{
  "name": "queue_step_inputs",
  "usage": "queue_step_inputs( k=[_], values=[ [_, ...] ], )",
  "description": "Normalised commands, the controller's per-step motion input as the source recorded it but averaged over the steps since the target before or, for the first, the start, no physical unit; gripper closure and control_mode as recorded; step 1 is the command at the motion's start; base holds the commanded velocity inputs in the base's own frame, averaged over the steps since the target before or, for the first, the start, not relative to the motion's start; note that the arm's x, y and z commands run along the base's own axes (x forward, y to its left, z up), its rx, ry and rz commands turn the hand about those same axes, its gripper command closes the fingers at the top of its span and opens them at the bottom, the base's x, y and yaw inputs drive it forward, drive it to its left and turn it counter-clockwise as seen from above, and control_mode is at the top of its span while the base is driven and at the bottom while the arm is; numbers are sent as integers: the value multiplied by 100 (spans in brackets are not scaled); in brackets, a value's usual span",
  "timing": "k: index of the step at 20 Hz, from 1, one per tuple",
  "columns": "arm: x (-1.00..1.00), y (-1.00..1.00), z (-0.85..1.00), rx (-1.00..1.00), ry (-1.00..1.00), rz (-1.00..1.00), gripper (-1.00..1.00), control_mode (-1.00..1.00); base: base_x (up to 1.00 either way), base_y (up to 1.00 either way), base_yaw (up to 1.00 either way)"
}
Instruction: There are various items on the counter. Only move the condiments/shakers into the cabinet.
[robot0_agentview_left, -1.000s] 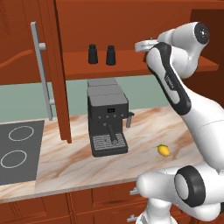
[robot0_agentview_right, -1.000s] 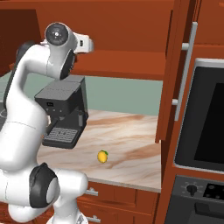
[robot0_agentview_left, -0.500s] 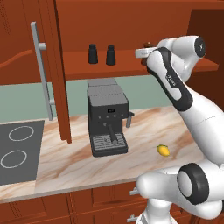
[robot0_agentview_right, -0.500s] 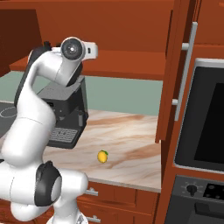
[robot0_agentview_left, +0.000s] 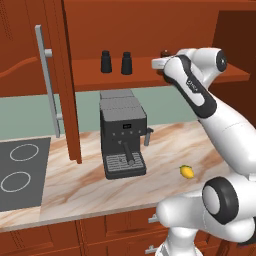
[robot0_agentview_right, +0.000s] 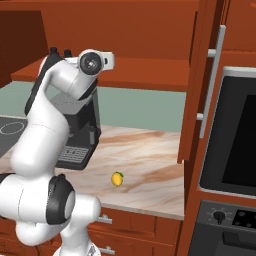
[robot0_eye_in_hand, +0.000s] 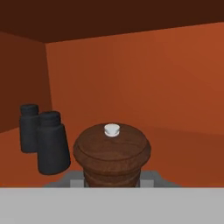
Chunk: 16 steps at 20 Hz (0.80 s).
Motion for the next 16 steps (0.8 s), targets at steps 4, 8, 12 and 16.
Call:
queue_step_inputs(
  k=[4,8,12,16],
  values=[
    [23,0,-2,0,-1,2,100,-100,0,0,0],
    [2,0,-1,0,-2,1,-100,-100,0,0,0],
    [0,3,0,0,0,0,-100,-100,0,0,0],
    [0,4,9,0,0,0,-100,-100,0,0,0]
  ],
)
